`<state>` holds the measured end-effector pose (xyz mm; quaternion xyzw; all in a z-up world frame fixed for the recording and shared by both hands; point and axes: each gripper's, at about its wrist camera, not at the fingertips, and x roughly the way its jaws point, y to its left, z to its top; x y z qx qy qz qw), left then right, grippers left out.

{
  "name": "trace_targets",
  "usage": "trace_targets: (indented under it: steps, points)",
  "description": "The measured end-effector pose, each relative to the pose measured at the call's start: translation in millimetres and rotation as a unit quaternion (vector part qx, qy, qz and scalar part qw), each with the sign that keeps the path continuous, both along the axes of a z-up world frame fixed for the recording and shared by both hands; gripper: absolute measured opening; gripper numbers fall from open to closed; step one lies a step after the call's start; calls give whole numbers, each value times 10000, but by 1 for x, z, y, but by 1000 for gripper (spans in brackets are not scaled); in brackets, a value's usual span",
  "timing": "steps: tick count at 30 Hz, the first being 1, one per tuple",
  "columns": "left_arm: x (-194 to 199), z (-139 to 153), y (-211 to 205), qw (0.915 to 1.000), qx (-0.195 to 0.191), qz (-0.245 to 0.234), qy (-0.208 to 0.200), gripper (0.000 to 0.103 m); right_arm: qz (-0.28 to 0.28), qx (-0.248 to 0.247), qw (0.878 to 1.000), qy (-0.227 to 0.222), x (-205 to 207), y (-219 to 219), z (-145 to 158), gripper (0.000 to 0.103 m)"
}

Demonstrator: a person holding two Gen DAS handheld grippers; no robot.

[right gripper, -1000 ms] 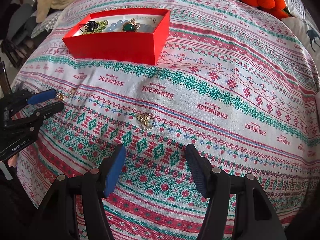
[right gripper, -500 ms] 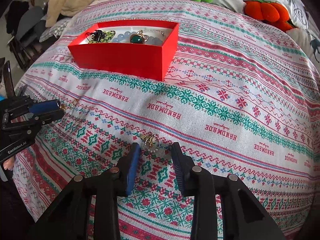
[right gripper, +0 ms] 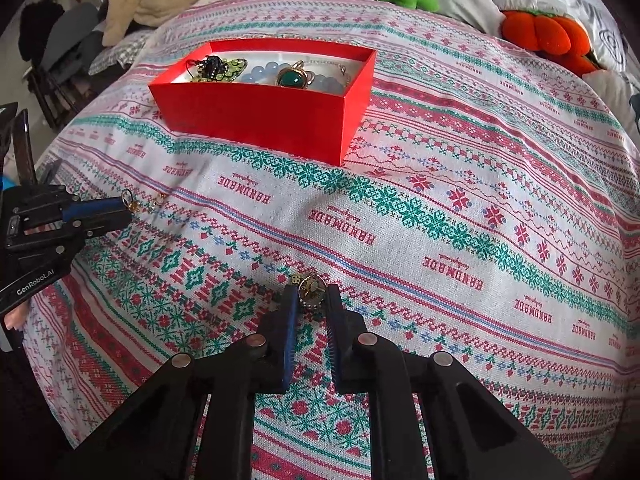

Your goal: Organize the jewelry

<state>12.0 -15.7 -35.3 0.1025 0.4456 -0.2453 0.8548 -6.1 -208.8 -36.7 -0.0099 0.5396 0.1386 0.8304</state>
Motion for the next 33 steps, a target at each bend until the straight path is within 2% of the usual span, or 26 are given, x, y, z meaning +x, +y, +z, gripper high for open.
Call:
trace_targets:
  steps: [3,4,16,17,19,20,21,25,27,33]
  points:
    - [-2,4,1,10000,-7,-37,-15,1,-5,20,10000,-46,-2,-1,5,10]
    - [-3,6,1,10000,-17,-45,-30,1,12,25,10000,-69,-3,-1,7,6]
    - [-6,15,4,9999,-81,-14,-63,1,-174,413,9987,-228,-9,-26,30,9]
    - [-7,14,4,9999,-91,-13,-46,2,-156,396,9989,-198,-9,-25,28,11]
    - [-7,10,4,10000,-66,-28,48,15,-92,392,9991,-104,-9,-22,22,39]
    - [-7,8,3,10000,-35,-25,75,23,-89,381,9992,-79,-8,-20,19,45]
    - [-7,6,3,10000,12,-2,56,26,-73,357,9993,-56,-8,-18,16,50]
    - [-3,2,5,10000,18,67,46,26,-76,173,9998,111,-3,-12,0,49]
    - [1,1,4,9999,-10,96,37,26,-80,151,9998,32,-1,-11,-2,47]
    - [8,-1,-1,10000,-18,57,-14,26,93,145,9998,37,1,-8,-2,25]
